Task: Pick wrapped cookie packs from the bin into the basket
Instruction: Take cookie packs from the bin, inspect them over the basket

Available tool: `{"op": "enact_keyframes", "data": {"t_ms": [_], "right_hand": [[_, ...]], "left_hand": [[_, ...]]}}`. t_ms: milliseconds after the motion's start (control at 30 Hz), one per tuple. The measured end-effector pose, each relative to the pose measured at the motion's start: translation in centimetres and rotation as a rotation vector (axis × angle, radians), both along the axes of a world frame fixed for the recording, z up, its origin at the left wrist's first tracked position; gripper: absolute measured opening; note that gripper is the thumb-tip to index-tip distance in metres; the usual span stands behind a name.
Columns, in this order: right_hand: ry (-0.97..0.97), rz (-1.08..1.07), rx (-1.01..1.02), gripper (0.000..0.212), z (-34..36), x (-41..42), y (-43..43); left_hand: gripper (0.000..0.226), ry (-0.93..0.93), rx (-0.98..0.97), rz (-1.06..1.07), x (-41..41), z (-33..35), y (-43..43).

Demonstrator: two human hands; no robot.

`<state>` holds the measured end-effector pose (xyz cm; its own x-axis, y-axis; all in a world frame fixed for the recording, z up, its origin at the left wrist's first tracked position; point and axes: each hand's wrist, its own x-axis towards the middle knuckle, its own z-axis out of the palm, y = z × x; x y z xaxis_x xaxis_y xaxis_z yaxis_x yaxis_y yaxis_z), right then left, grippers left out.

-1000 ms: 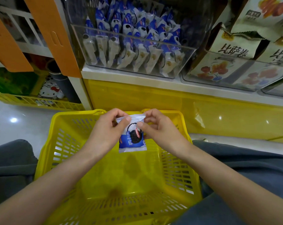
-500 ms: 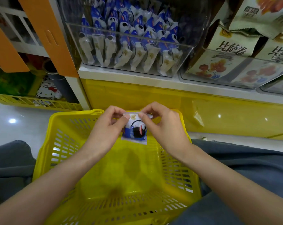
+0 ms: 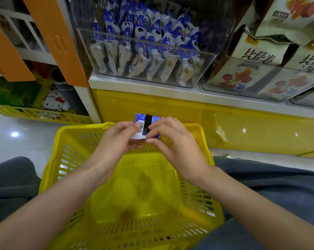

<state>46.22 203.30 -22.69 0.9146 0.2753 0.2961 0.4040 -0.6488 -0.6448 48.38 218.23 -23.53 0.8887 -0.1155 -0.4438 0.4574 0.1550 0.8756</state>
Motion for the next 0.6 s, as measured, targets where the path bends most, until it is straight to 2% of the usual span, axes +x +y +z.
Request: {"op": "enact_keyframes", "data": {"t_ms": [67, 167, 233, 267, 333, 467, 600], "right_hand": [[0.133, -0.116, 0.131, 0.012, 0.0, -0.1, 0.3], [0.526, -0.34, 0.487, 0.018, 0.4, 0.4, 0.6], [0.806, -0.355, 0.702, 0.026, 0.4, 0.8, 0.4], [0.887, -0.315, 0.751, 0.029, 0.6, 0.8, 0.3], [0.935, -0.244, 0.777, 0.029, 0.8, 0.6, 0.4], [0.887, -0.282, 0.794, 0.027, 0.6, 0.5, 0.8], [0.878, -0.292, 0.793, 0.019, 0.4, 0.3, 1.0]], "left_hand": [[0.013, -0.032, 0.062, 0.047, 0.1, -0.2, -0.1], [0.017, -0.081, 0.102, 0.059, 0.2, -0.2, -0.1], [0.02, -0.082, 0.081, 0.02, 0.1, -0.3, -0.2], [0.021, -0.086, 0.079, -0.005, -0.1, -0.3, -0.2], [0.021, -0.164, 0.152, -0.018, -0.4, -0.4, -0.2], [0.03, -0.442, 0.467, -0.059, -0.9, -0.3, -0.2], [0.029, -0.452, 0.512, -0.134, -1.2, -0.3, -0.4]]}}
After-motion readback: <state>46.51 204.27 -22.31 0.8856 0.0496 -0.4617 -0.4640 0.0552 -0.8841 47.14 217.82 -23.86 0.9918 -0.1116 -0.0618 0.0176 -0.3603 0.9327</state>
